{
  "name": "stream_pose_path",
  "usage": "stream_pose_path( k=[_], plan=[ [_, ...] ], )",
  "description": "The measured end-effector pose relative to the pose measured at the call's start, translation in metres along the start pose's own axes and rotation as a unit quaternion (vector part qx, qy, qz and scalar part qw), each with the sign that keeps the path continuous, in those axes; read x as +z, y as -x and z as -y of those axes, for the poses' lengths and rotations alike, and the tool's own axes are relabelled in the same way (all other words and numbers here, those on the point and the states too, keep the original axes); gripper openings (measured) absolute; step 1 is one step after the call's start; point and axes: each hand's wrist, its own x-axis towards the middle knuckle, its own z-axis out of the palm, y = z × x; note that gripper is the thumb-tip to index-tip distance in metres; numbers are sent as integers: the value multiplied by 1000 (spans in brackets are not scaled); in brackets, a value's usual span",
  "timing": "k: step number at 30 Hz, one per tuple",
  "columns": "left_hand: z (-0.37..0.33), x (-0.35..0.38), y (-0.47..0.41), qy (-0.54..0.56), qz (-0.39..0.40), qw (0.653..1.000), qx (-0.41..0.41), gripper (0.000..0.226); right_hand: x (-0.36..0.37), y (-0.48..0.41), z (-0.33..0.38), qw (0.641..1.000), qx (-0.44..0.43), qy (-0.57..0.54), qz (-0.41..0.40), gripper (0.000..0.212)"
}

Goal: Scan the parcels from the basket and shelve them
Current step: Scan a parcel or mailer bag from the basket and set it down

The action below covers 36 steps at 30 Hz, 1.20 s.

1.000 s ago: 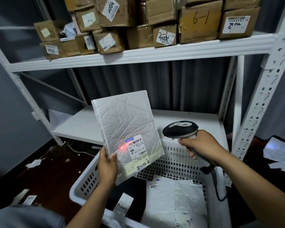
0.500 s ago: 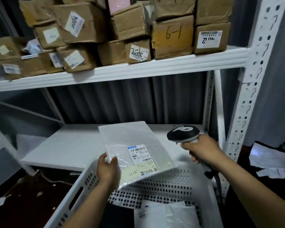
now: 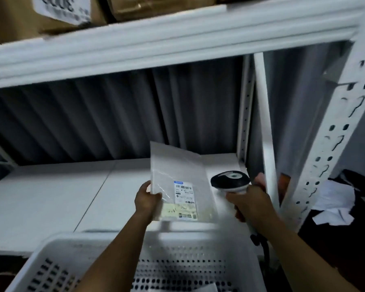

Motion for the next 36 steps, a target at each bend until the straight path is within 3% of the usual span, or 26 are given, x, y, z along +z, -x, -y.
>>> stream_pose_path(
  k=[5,13,17,19,22,25,29,33,36],
  plan=[
    [27,33,-35,-87,-37,995,-13,39,4,-28,-15,999,17,29,24,24],
    [36,29,-55,-165,-30,986,19,50,6,-36,-15,990,11,129,65,18],
    [26,6,-16,-100,-16,994,27,42,4,-14,1,973,-38,195,117,23],
    [28,-6,17,-88,-13,994,67,37,3,3,7,970,-54,198,132,16],
    [41,-23,69,-103,-36,986,129,33,-2,32,16,966,-75,203,139,23],
    [72,-29,131,-87,-47,985,144,31,-13,67,18,955,-96,229,162,23],
    [128,-18,206,-97,39,994,21,29,-29,113,6,954,-98,226,170,20],
    [180,3,246,-192,142,965,-107,46,-35,151,-28,949,-84,259,161,24],
    [212,16,250,-239,201,938,-153,59,-36,159,-51,946,-58,259,185,23]
  ],
)
